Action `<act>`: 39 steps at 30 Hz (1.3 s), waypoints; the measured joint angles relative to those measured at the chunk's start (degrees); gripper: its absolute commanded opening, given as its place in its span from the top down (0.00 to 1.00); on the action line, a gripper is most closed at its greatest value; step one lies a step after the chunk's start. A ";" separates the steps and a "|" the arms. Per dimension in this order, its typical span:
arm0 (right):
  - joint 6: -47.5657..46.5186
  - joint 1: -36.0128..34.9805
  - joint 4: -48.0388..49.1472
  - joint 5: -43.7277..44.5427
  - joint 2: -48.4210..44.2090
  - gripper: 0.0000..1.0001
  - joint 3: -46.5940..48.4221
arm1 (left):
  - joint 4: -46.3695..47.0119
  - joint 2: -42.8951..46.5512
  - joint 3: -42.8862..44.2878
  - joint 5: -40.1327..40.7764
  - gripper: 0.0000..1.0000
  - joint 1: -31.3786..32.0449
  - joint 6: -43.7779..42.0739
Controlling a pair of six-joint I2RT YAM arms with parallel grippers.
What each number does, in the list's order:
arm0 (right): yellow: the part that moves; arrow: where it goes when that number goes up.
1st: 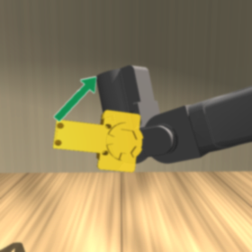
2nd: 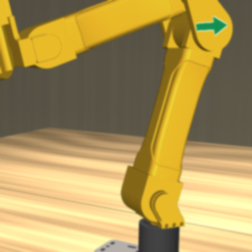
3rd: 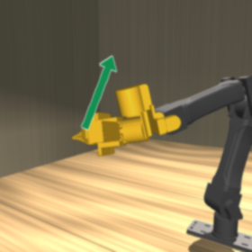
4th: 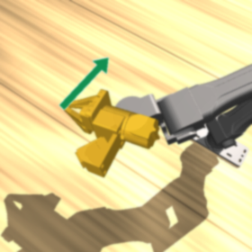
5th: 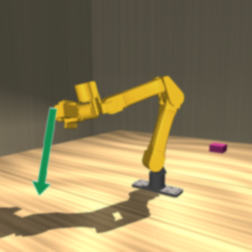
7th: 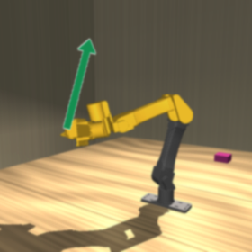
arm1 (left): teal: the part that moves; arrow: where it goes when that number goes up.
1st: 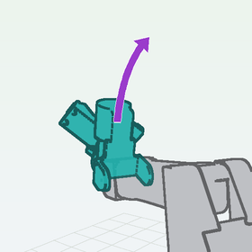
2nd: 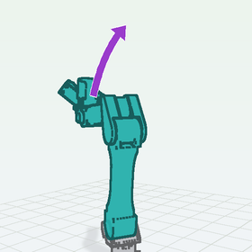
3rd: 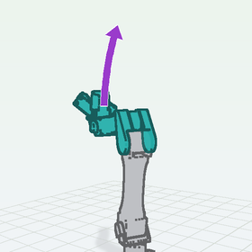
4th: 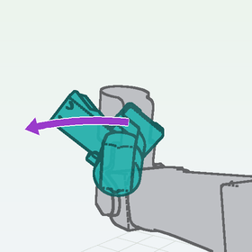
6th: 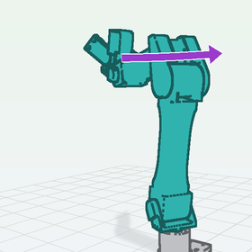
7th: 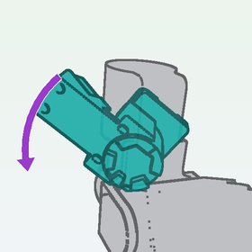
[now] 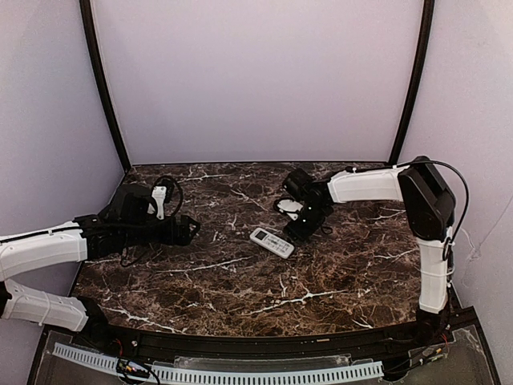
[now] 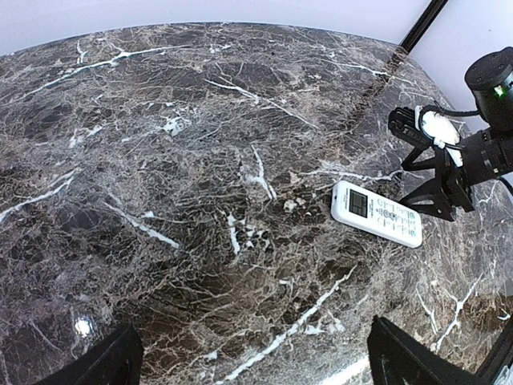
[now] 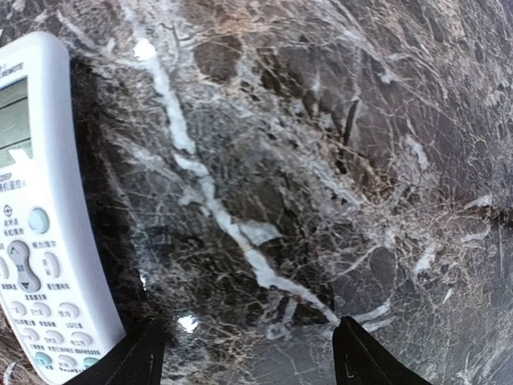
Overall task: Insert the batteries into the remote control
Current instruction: Move the remote control to the center of the board.
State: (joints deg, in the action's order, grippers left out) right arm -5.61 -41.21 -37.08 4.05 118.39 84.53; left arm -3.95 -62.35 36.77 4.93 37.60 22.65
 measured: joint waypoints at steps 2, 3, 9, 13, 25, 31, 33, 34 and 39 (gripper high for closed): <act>0.44 -0.66 0.26 -0.68 -0.15 0.28 -0.28 | 0.00 0.31 0.00 0.00 0.02 0.00 0.00; 0.61 -1.09 0.35 -1.03 -0.22 0.28 -0.39 | 0.00 0.44 0.00 0.00 0.02 0.00 0.00; 2.23 -5.38 0.17 -2.73 -0.22 0.27 -0.52 | 0.00 0.55 0.00 -0.02 0.02 0.00 0.00; 3.98 -8.22 -0.13 -4.31 -0.22 0.27 -0.57 | 0.00 0.55 0.00 -0.04 0.01 0.00 0.00; 8.35 -10.16 2.89 -8.07 -0.96 0.23 -1.99 | -1.05 -1.11 2.01 -1.07 0.02 0.00 -0.37; 9.62 -9.77 5.11 -10.67 -2.86 0.16 -4.02 | -3.63 -4.57 5.14 -1.51 0.01 0.00 -1.51; 9.94 -9.53 5.97 -11.61 -5.11 0.11 -5.75 | -4.90 -6.32 6.93 -1.53 0.02 0.00 -2.05; 10.27 -9.25 6.54 -12.26 -6.84 0.07 -6.91 | -5.57 -7.19 7.91 -1.51 0.02 0.00 -2.23; 11.13 -5.88 9.77 -15.13 -17.42 0.01 -11.72 | -9.44 -10.60 13.07 -0.92 0.01 0.00 -3.30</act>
State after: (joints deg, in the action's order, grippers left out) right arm 5.52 -47.09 -27.31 -11.07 100.97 72.82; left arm -13.39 -72.95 49.84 4.01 37.60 19.35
